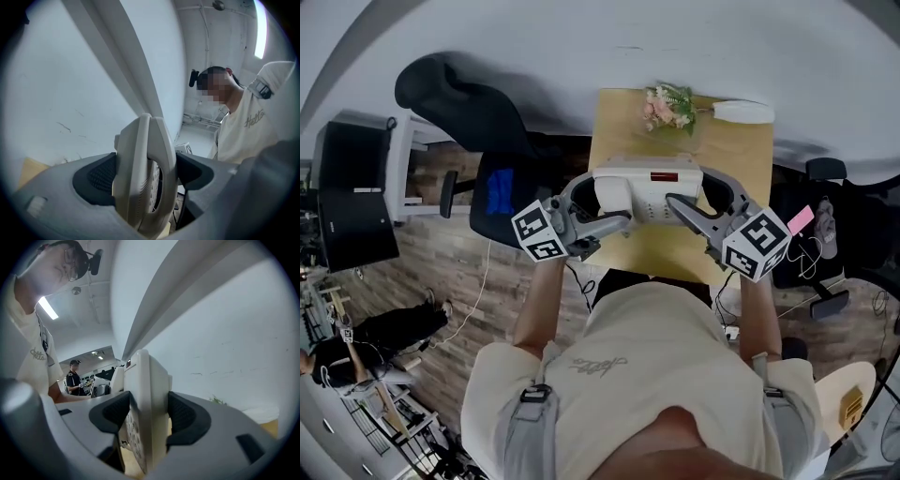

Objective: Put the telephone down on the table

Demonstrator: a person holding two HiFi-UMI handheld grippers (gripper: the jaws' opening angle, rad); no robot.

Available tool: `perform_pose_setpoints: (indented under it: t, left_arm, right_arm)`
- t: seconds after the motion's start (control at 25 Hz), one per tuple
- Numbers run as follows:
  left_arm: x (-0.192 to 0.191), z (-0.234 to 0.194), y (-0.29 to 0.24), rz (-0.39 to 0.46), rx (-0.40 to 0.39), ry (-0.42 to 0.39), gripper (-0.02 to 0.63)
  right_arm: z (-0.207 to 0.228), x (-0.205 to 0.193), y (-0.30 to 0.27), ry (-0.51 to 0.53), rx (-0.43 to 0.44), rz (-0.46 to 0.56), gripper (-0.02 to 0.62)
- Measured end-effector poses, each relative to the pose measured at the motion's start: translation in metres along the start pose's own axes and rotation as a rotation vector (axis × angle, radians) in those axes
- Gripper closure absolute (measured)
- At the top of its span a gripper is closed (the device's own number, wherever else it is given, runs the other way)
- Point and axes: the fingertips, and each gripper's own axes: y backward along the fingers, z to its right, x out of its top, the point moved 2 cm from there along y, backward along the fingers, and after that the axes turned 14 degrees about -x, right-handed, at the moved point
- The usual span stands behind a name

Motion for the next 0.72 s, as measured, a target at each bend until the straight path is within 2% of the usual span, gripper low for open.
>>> perform_pose_setpoints:
  t: [0.28, 0.72]
  left_arm:
    - [-0.021, -0.024, 0.006, -0.029, -0.005, 0.052, 0.215]
    - [-0.096, -0.086, 0.03, -0.07, -0.013, 0.224, 0.215]
  right_arm:
    - [0.015, -0.022, -0.016, -0.021, -0.016, -0.035, 0.353]
    - [0.049, -0.108, -0.057, -0.159, -0.064, -0.174, 0.353]
